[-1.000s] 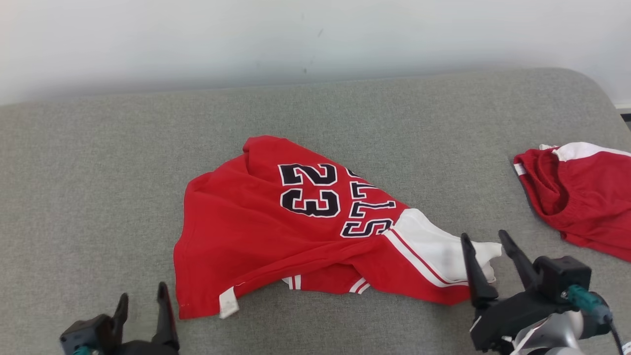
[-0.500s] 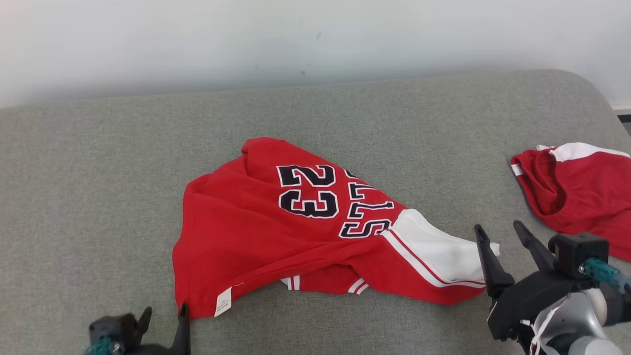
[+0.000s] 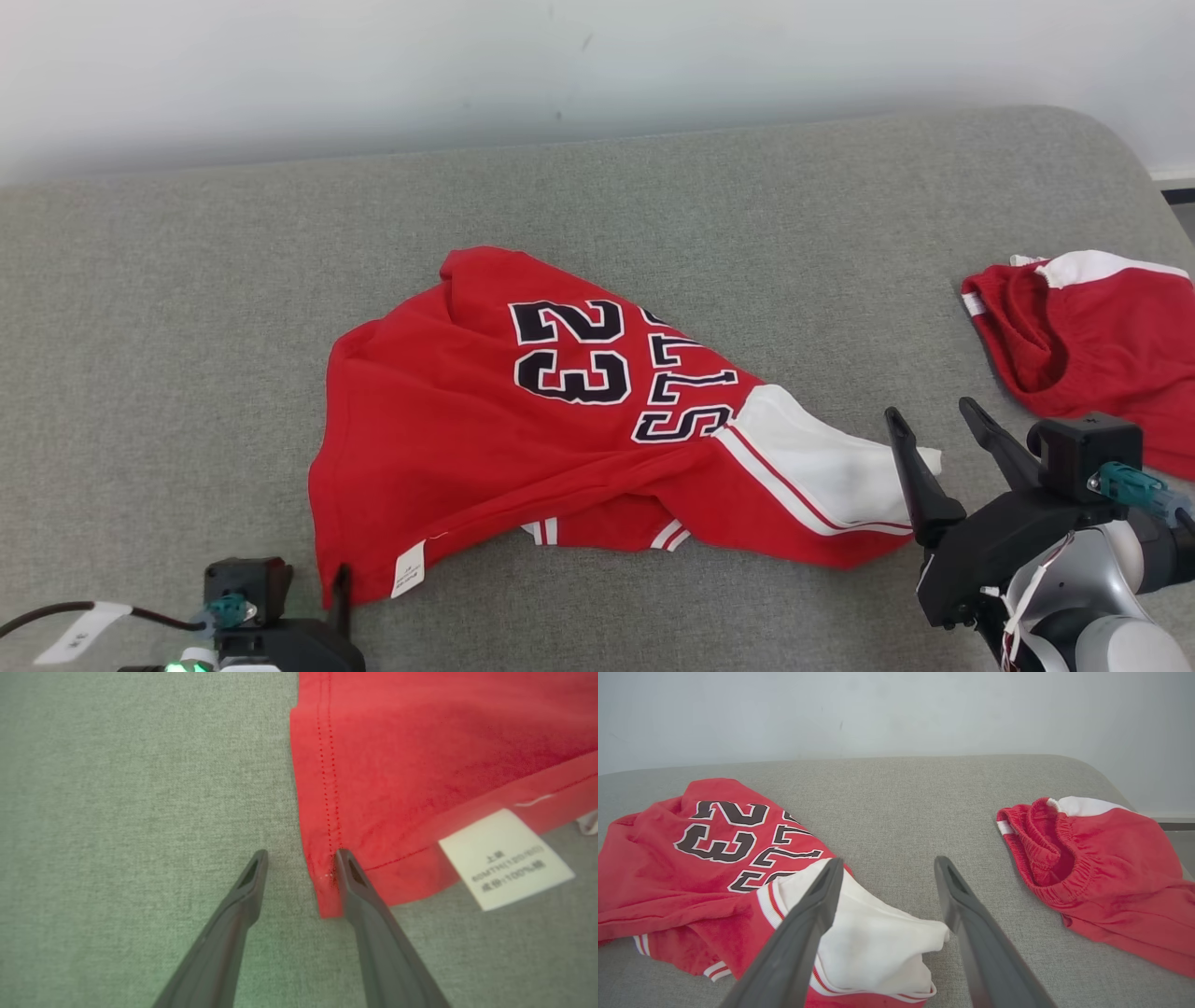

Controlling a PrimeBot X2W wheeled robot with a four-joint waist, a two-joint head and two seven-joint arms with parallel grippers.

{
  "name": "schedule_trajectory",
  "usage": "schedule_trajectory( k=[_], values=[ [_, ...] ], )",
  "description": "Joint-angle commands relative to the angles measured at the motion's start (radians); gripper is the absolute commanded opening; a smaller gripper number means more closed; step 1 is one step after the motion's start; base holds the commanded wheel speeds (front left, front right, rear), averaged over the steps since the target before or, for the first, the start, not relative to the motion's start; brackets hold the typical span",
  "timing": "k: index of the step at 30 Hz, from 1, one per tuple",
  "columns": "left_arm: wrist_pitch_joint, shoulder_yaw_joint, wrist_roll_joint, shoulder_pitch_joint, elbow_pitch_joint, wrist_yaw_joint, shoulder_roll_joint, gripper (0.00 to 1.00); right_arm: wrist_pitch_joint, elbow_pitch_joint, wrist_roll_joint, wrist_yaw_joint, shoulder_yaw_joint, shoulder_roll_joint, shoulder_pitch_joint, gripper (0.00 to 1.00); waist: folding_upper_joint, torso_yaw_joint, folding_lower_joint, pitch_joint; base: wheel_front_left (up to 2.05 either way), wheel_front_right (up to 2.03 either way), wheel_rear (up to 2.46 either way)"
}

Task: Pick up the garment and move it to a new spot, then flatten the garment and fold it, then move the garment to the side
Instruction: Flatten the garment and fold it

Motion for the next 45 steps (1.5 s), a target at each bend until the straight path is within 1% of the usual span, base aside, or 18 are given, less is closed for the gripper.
schedule_trajectory(
  k=[1,3,5,7,10,12,13,14,16,17,18,19,25,32,35,37,43,45],
  values=[
    [0.007,-0.008,0.005,-0.01,-0.003,-0.001,0.007,0.78,0.003,0.0,-0.001,-0.002,-0.003,0.0,0.004,1.0,-0.0001,0.001,0.0,0.001,0.0,0.0,0.0],
    [0.023,-0.02,0.012,-0.014,-0.017,-0.009,0.013,0.73,0.004,0.0,-0.003,-0.002,-0.007,0.002,0.006,1.0,-0.0001,0.003,0.0,0.004,0.0,0.0,0.0],
    [0.041,-0.035,0.016,-0.017,-0.028,-0.011,0.018,0.6,0.004,-0.001,-0.005,-0.002,-0.007,0.004,0.005,1.0,-0.0001,0.005,0.0,0.006,0.0,0.0,0.0],
    [0.055,-0.042,0.014,-0.016,-0.04,-0.018,0.019,0.58,0.003,-0.001,-0.007,-0.002,-0.007,0.005,0.002,1.0,-0.0001,0.006,0.0,0.007,0.0,0.0,0.0],
    [0.066,-0.052,0.016,-0.023,-0.048,-0.023,0.022,0.44,0.001,0.002,-0.008,-0.002,-0.003,0.007,-0.001,1.0,-0.0001,0.007,0.0,0.009,0.0,0.0,0.0],
    [0.071,-0.056,0.02,-0.027,-0.051,-0.022,0.024,0.11,-0.001,0.005,-0.006,-0.002,0.001,0.009,-0.002,1.0,-0.0001,0.005,0.0,0.01,0.0,0.0,0.0],
    [0.07,-0.057,0.023,-0.029,-0.053,-0.019,0.026,0.0,-0.001,0.006,-0.005,-0.002,0.001,0.009,-0.003,1.0,-0.0001,0.004,0.0,0.01,0.0,0.0,0.0],
    [0.066,-0.055,0.028,-0.03,-0.055,-0.012,0.03,0.0,-0.001,0.006,-0.005,-0.002,0.001,0.009,-0.003,1.0,-0.0001,0.004,0.0,0.01,0.0,0.0,0.0],
    [0.061,-0.052,0.037,-0.028,-0.062,0.001,0.034,0.28,-0.002,0.006,-0.005,-0.002,-0.002,0.008,-0.002,1.0,-0.0001,0.003,0.0,0.009,0.0,0.0,0.0],
    [0.06,-0.051,0.041,-0.026,-0.066,0.008,0.034,0.46,-0.002,0.007,-0.006,-0.002,-0.003,0.008,0.0,1.0,-0.0001,0.004,0.0,0.009,0.0,0.0,0.0],
    [0.058,-0.051,0.045,-0.024,-0.07,0.01,0.037,0.84,-0.001,0.007,-0.007,-0.002,-0.005,0.009,0.002,1.0,-0.0001,0.004,0.0,0.009,0.0,0.0,0.0],
    [0.056,-0.051,0.047,-0.022,-0.073,0.016,0.04,1.0,-0.001,0.008,-0.007,-0.002,-0.006,0.009,0.004,1.0,-0.0001,0.005,0.0,0.009,0.0,0.0,0.0],
    [0.063,-0.065,0.077,-0.028,-0.09,0.038,0.058,1.0,-0.001,0.011,-0.004,-0.002,-0.008,0.013,0.01,1.0,-0.0001,0.011,0.0,0.009,0.0,0.0,0.0],
    [0.084,-0.088,0.081,-0.045,-0.095,0.021,0.054,0.98,-0.002,0.016,-0.003,-0.002,-0.001,0.017,0.006,1.0,-0.0001,0.01,0.0,0.014,0.0,0.0,0.0],
    [0.083,-0.089,0.083,-0.05,-0.092,0.024,0.049,0.74,-0.003,0.019,-0.001,-0.002,0.0,0.019,0.004,1.0,-0.0001,0.006,0.0,0.016,0.0,0.0,0.0],
    [0.083,-0.089,0.084,-0.056,-0.092,0.026,0.05,0.49,-0.004,0.021,-0.001,-0.002,0.0,0.019,0.003,1.0,-0.0001,0.004,0.0,0.017,0.0,0.0,0.0],
    [0.1,-0.089,0.081,-0.053,-0.102,0.042,0.057,0.39,-0.005,0.024,-0.005,-0.002,-0.008,0.022,0.006,1.0,-0.0001,0.002,0.0,0.016,0.0,0.0,0.0],
    [0.107,-0.087,0.079,-0.044,-0.109,0.051,0.059,0.29,-0.005,0.025,-0.007,-0.002,-0.01,0.023,0.008,1.0,-0.0001,0.004,0.0,0.015,0.0,0.0,0.0]
  ],
)
